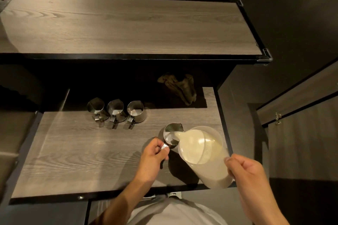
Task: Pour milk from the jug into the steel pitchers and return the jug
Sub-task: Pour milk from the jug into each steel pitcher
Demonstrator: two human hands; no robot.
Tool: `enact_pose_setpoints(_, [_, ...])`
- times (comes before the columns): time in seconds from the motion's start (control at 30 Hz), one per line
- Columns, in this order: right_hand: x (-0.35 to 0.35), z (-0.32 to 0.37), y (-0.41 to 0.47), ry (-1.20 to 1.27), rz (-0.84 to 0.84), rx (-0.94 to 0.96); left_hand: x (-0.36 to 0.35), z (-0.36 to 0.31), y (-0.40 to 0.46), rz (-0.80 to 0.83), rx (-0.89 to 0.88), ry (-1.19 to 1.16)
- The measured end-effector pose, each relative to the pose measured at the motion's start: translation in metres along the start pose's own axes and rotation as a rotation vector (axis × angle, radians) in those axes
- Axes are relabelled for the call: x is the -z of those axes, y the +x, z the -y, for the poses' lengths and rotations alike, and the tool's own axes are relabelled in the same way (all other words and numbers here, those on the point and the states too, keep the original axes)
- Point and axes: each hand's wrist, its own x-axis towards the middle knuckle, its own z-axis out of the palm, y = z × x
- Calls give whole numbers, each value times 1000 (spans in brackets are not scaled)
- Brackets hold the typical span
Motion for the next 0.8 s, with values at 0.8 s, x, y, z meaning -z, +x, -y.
enact_pose_setpoints(0.8, [6,-1,-14,-91,46,68,-1,5,-13,-3,17,-42])
